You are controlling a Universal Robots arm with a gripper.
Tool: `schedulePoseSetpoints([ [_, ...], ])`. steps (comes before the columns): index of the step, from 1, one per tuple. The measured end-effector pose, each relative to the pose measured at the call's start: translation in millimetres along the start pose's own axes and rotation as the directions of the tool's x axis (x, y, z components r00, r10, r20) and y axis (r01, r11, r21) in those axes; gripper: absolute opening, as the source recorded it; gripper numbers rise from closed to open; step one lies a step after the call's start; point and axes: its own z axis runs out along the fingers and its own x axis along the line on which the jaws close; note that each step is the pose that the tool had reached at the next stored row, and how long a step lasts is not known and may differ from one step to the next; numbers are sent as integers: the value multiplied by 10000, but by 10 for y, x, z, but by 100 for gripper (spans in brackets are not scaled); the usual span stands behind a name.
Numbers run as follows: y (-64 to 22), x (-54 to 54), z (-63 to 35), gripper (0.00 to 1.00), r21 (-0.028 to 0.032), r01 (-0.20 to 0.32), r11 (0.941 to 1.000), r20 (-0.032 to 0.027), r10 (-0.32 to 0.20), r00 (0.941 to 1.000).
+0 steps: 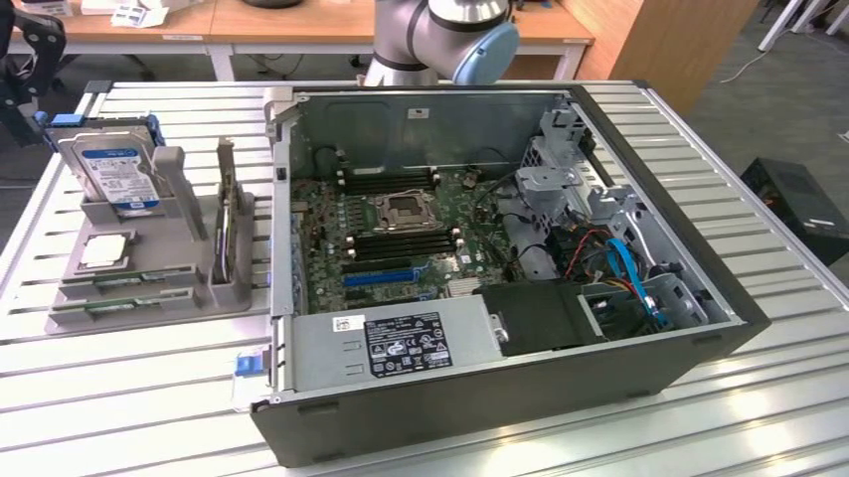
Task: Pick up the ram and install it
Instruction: 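Pick up the ram and move it above insertion slot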
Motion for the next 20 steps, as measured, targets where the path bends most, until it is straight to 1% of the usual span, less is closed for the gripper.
schedulePoseSetpoints([
  [2, 0, 0, 0, 11, -9, 287, 9996, -14, -287, 9996],
  [5, 0, 0, 0, 11, -23, 714, 9974, -33, -714, 9974],
  [7, 0, 0, 0, 11, -33, 995, 9950, -44, -995, 9950],
  [10, 0, 0, 0, 11, -48, 1424, 9898, -63, -1424, 9898],
  [15, 0, 0, 0, 11, -74, 2110, 9775, -90, -2111, 9774],
  [20, 0, 0, 0, 11, -103, 2794, 9601, -116, -2795, 9601],
])
